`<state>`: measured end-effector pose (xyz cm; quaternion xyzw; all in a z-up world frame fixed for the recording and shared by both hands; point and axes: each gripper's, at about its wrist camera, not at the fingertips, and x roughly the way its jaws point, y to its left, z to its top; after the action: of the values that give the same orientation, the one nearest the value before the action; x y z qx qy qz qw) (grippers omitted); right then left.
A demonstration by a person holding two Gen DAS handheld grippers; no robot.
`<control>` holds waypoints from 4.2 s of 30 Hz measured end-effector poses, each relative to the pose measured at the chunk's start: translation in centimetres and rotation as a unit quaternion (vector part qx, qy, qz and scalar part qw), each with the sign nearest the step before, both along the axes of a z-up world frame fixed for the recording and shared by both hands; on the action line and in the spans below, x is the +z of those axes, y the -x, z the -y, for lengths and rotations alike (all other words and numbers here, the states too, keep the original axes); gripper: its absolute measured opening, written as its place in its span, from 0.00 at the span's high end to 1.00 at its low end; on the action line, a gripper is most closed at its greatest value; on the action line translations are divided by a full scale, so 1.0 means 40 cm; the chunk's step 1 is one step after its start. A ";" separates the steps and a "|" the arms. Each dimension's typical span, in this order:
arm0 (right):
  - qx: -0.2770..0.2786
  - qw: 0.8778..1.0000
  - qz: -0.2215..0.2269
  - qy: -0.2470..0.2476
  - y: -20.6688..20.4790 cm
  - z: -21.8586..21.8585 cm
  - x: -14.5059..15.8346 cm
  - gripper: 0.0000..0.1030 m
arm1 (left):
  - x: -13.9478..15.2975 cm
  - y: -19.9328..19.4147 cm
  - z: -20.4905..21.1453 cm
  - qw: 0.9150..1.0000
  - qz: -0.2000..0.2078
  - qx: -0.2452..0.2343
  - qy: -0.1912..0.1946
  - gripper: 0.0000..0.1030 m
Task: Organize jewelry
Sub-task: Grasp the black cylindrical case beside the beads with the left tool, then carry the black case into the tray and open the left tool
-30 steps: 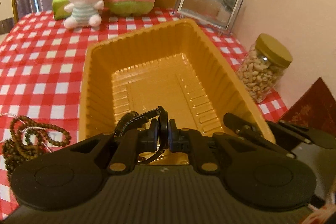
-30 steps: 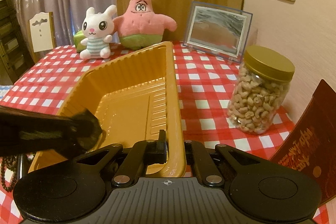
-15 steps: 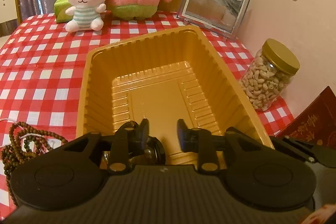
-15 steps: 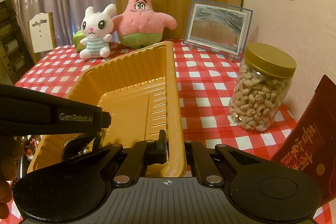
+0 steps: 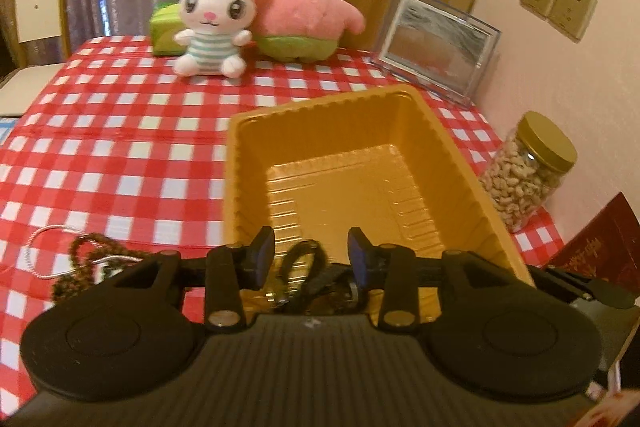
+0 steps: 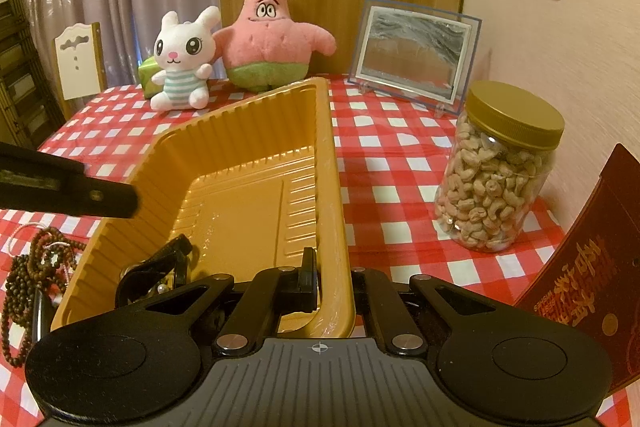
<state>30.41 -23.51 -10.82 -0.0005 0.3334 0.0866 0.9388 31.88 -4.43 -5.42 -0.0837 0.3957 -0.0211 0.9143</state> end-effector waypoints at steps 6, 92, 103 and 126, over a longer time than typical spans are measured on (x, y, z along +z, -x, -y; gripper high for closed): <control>0.007 1.000 0.007 0.006 0.001 0.000 0.002 0.96 | 0.005 0.045 -0.086 0.999 0.006 0.026 -0.018 0.64; -0.003 1.000 0.005 0.024 0.041 0.031 0.019 0.96 | -0.022 0.051 -0.003 0.998 -0.007 -0.056 0.027 0.81; 0.001 1.000 0.013 0.018 0.026 0.024 0.025 0.96 | -0.058 -0.037 0.108 0.995 -0.026 -0.086 0.041 0.81; 0.002 1.000 0.013 0.016 0.028 0.019 0.022 0.96 | -0.025 -0.040 0.048 0.997 -0.026 -0.030 0.062 0.66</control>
<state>29.30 -24.27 -9.93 -0.0175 0.3225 0.0828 0.9428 33.48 -6.34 -6.44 -0.1291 0.4200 -0.0708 0.8955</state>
